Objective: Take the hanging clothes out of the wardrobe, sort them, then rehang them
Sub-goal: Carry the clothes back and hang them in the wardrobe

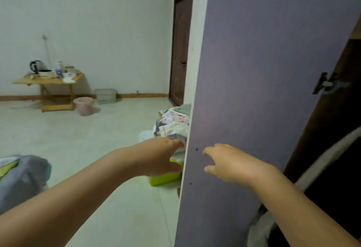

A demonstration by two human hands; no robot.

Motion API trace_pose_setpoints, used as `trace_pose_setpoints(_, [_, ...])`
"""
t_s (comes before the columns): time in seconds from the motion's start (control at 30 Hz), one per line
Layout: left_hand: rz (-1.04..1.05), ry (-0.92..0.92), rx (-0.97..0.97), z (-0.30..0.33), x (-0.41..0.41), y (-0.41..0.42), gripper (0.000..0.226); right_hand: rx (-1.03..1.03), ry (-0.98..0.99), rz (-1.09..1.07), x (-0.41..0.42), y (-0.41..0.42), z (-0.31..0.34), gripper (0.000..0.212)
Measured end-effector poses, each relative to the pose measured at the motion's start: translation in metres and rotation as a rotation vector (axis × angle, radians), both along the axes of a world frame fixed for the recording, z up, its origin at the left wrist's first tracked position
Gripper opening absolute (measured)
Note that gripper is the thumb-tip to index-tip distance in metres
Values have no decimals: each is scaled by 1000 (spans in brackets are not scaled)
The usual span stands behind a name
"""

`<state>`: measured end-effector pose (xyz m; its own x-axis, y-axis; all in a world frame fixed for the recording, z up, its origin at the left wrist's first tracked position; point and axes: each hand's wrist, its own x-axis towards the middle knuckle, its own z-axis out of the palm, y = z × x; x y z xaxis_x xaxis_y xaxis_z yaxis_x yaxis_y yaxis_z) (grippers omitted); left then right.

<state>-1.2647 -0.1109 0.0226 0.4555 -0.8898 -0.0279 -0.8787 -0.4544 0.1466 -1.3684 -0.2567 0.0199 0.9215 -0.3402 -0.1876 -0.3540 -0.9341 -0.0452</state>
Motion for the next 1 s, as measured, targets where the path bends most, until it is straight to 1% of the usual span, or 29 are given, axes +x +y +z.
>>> trace_pose_setpoints(0.2, [347,9,18,-11,14,79,59,6,-47,332,47,57,1,43])
trace_pose_setpoints(0.37, [663,34,21,-24,9,168,59,-20,-51,583,86,122,-8,45])
trace_pose_setpoints(0.57, [954,95,36,-32,-12,282,50,-29,-34,817,122,225,-24,44])
trace_pose_setpoints(0.7, [1100,146,38,-39,-24,360,55,-62,-12,951,139,308,-31,40])
trace_pose_setpoints(0.8, [1193,208,28,-46,-32,420,59,-76,34,1008,150,373,-34,40])
trace_pose_setpoints(0.9, [1270,231,5,-50,-39,473,61,-6,-37,1083,161,430,-38,32])
trace_pose_setpoints(1.0, [1336,261,-18,-54,-53,516,60,-29,-11,1164,164,488,-41,39])
